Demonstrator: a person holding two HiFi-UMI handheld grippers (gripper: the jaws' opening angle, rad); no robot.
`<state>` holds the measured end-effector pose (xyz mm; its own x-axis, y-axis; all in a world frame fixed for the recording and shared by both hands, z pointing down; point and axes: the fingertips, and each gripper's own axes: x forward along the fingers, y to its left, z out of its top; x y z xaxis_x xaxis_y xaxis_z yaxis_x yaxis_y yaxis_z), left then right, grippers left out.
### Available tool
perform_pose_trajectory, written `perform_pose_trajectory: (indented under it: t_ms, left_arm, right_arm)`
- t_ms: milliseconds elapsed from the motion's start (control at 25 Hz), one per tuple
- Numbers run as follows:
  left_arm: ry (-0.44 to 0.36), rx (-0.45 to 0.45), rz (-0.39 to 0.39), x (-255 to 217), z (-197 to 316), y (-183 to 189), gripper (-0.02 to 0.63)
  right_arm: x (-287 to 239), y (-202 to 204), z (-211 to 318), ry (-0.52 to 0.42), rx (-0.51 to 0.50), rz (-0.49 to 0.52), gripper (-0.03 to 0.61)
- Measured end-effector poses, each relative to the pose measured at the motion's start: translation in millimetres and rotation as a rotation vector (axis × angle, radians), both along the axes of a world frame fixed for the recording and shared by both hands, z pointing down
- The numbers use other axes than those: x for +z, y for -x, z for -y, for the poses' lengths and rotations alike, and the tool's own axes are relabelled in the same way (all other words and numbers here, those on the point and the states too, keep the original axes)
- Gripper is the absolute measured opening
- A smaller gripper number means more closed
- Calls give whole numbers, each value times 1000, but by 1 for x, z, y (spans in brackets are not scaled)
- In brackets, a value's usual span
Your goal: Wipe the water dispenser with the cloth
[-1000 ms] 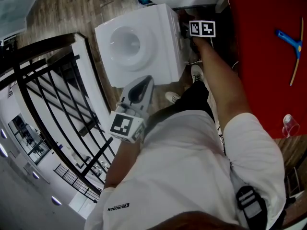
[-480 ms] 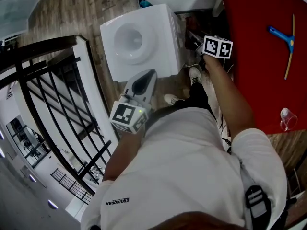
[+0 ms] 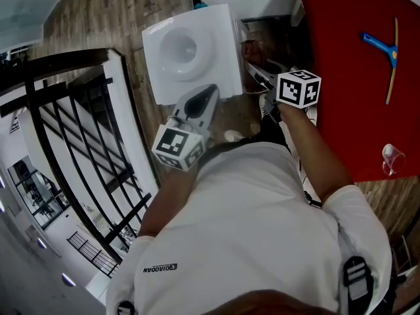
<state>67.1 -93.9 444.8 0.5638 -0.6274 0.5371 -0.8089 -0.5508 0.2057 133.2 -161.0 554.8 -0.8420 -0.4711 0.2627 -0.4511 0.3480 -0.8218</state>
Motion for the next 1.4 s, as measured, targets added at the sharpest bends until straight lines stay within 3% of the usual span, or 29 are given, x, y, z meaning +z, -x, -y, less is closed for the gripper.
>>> perform_pose_trajectory:
  t_ms: [240, 600, 880, 1400]
  left_arm:
    - [-18, -6, 15, -6, -3, -1, -3]
    - [-10, -22, 22, -5, -8, 0, -3]
    - [8, -28, 37, 4, -14, 4, -3]
    - [23, -77, 63, 8, -16, 24, -3]
  right_arm:
    - [-5, 17, -2, -24, -27, 7, 87]
    - [50, 16, -1, 74, 8, -6, 87]
    - [110, 16, -2, 115, 25, -94, 87]
    - [212, 16, -1, 265, -37, -252, 87]
